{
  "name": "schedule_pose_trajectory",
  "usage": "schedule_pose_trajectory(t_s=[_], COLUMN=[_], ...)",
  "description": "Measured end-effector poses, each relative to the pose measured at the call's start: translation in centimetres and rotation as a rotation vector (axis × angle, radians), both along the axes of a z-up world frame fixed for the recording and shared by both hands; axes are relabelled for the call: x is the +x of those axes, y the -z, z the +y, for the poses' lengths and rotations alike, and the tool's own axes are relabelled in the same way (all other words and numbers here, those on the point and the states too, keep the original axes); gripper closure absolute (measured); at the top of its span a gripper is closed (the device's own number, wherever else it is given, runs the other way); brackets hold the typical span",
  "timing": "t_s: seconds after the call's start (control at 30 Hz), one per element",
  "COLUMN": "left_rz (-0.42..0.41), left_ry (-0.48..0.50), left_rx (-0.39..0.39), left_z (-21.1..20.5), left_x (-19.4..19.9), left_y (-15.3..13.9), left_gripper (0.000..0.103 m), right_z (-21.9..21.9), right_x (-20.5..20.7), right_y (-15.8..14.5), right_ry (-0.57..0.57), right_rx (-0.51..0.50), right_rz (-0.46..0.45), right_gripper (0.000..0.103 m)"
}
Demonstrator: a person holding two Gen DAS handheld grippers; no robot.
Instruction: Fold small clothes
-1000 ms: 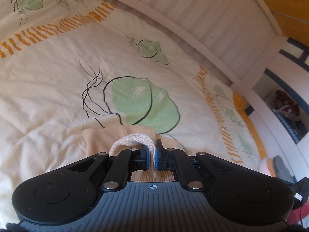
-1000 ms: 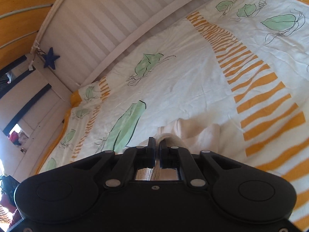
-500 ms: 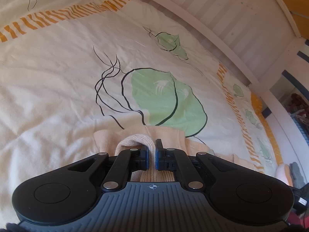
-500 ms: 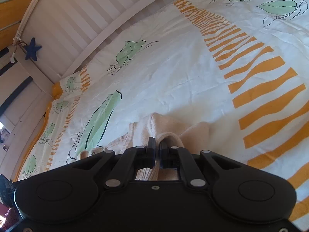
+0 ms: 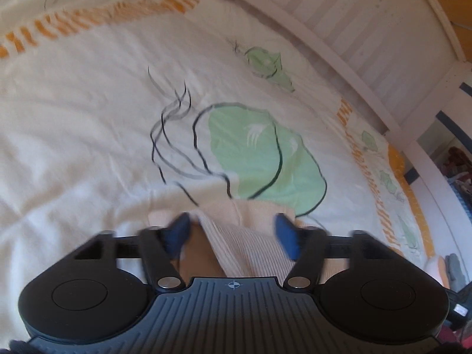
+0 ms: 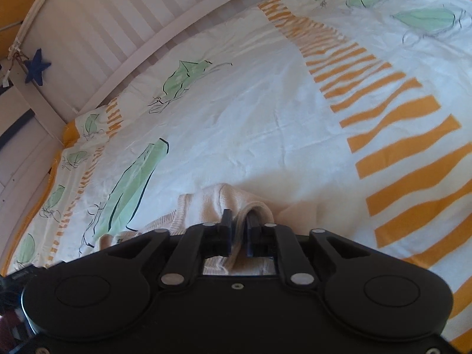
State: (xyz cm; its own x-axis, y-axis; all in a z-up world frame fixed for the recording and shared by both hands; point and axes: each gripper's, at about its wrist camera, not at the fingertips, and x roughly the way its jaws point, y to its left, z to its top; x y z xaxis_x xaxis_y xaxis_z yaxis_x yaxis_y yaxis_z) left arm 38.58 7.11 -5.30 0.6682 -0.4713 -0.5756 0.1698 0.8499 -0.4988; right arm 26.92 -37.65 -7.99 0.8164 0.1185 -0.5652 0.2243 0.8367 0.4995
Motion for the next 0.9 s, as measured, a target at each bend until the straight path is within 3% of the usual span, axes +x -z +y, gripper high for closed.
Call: schedule_pose_trajectory(t_s=[0.03, 0.07, 0.1, 0.23, 0.33, 0.43, 0.6, 0.7, 0.9], left_rz=[-0.027, -0.057, -0.081, -0.136, -0.153, -0.153, -0.119, -0.103, -0.038], left_ry=[-0.006, -0.008, -0.004, 0.065, 0.158, 0.276, 0.432, 0.436, 0.34], left_rx=[0.033, 0.073, 0.103, 0.196, 0.265, 0.31, 0.39, 0.405, 0.391], left_z=[0.1, 0.1, 0.1, -0.7, -2.5, -4.6, -8.2, -9.2, -9.1], left_x=[-0.3, -0.8, -1.2, -3.4, -5.6, -7.4, -8.2, -6.8, -1.9], left_y=[-0.6, -1.4, -2.1, -4.1, -4.3, -3.4, -0.7, 0.4, 0.9], left_gripper=[0.01, 0.008, 0.008, 0.008, 0.008, 0.008, 0.008, 0.008, 0.008], right_z=[0.0, 0.0, 0.0, 0.8, 3.0, 6.3, 10.8, 11.5, 10.1], right_x=[-0.3, -0.6, -0.9, -2.3, -3.2, -3.9, -3.3, -1.5, 3.3], right_y=[-0.5, -1.0, -1.5, -3.6, -4.5, -4.6, -3.5, -2.6, -1.1], right_ry=[0.006, 0.007, 0.008, 0.002, -0.074, -0.185, -0.367, -0.394, -0.339], right_rx=[-0.033, -0.052, -0.064, -0.137, -0.204, -0.288, -0.342, -0.355, -0.412], right_rz=[-0.014, -0.032, -0.049, -0.087, -0.094, -0.091, -0.066, -0.03, 0.091], right_gripper=[0.033, 0.008, 0.006, 0.006, 0.004, 0.004, 0.004, 0.004, 0.004])
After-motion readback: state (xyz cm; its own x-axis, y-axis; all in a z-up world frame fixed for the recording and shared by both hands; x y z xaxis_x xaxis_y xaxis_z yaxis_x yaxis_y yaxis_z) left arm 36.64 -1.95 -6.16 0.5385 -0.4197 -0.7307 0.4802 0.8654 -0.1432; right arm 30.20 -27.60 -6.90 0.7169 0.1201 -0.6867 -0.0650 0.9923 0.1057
